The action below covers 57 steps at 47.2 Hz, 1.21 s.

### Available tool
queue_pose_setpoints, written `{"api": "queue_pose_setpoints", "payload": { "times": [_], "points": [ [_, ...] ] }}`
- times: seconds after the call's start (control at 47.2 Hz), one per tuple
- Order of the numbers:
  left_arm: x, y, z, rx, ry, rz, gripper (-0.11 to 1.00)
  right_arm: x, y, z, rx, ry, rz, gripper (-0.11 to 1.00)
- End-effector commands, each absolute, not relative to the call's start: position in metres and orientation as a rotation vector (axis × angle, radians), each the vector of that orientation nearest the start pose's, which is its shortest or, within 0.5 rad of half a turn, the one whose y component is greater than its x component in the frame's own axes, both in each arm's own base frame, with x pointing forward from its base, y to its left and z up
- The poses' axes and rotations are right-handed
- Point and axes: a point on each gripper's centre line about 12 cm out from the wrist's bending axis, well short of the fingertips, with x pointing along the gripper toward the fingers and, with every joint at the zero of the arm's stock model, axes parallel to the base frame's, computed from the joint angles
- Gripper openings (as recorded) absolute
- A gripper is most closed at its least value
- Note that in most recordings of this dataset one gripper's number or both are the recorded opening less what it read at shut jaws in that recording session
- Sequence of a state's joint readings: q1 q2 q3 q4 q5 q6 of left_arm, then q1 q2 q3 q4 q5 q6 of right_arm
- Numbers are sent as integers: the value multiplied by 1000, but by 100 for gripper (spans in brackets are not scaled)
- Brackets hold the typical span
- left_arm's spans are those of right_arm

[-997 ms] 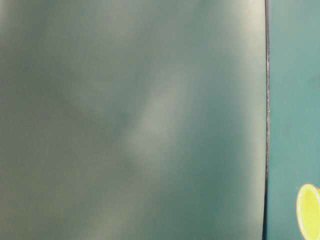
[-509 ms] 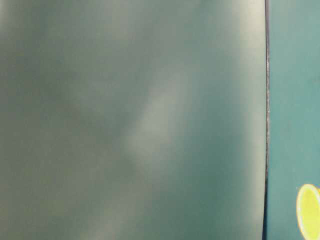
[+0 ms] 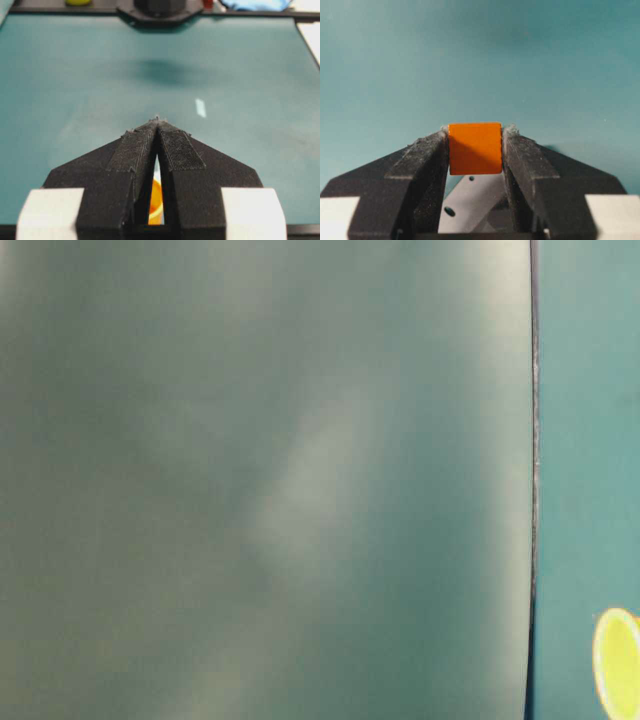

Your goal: Move the block to the right with right arm.

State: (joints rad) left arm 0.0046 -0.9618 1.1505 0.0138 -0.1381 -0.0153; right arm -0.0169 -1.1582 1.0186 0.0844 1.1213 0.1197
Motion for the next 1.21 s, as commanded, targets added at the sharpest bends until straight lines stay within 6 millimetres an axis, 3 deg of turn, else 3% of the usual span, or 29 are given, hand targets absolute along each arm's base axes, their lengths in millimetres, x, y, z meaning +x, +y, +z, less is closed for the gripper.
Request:
{"api": "queue_pose_setpoints", "payload": {
  "times": [0.0, 1.187],
  "points": [
    [203, 1, 295, 0, 28, 4, 0, 114, 7, 249, 190, 973, -20, 41],
    [203, 1, 296, 0, 23, 4, 0, 106, 8, 252, 185, 983, -16, 41]
  ]
}}
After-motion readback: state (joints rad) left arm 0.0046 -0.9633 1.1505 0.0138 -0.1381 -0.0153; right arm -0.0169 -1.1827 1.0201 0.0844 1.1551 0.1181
